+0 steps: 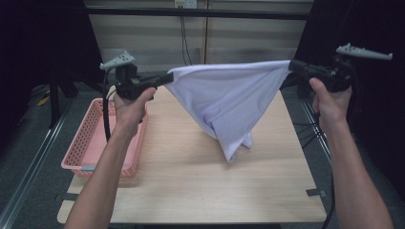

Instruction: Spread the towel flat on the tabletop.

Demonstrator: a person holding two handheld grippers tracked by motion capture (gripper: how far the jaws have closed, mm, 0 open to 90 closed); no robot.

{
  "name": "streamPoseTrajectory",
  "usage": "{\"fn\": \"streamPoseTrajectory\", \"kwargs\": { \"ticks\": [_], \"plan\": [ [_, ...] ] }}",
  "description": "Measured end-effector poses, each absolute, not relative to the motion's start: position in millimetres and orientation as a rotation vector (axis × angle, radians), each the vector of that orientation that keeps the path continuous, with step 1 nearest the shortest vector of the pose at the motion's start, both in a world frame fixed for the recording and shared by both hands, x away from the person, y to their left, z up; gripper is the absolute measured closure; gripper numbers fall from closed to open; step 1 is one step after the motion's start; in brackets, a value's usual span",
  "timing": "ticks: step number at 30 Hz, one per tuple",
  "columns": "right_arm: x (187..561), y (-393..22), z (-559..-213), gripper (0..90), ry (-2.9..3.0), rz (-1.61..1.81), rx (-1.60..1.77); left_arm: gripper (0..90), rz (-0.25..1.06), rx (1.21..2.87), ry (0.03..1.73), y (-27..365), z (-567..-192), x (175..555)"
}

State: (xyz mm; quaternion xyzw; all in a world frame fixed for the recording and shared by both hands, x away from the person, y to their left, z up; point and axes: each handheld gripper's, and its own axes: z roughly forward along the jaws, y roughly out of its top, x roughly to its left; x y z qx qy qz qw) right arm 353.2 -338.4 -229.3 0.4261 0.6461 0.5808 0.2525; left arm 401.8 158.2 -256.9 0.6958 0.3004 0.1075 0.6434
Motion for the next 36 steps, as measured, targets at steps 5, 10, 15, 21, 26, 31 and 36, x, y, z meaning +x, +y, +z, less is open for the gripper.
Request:
{"fn": "streamPoseTrajectory", "kwargs": {
  "ticks": [5, 10, 15, 21, 26, 31, 36],
  "plan": [
    [367, -337, -187, 86.7, 1.678, 1.615, 1.136, 86.5, 0.314, 1.531, 0.631, 160, -209, 400],
    [363, -337, -147, 86.8, 1.606, 1.638, 1.07, 86.5, 0.378, 1.54, 0.581, 162, -180, 387],
    [348, -336, -159, 86.8, 1.648, 1.624, 1.052, 86.4, 0.341, 1.581, 0.582, 165, -203, 377],
    [306, -340, -224, 86.8, 1.786, 1.6, 1.051, 86.4, 0.216, 1.636, 0.588, 172, -265, 345],
    [253, -343, -273, 86.8, 1.876, 1.592, 1.066, 86.3, 0.118, 1.68, 0.585, 178, -317, 301],
    [197, -340, -324, 86.8, 1.999, 1.559, 1.095, 86.1, 0.03, 1.741, 0.623, 184, -368, 265],
    [150, -338, -379, 86.8, 2.123, 1.48, 1.192, 85.6, -0.112, 1.813, 0.606, 186, -414, 227]
  ]
}}
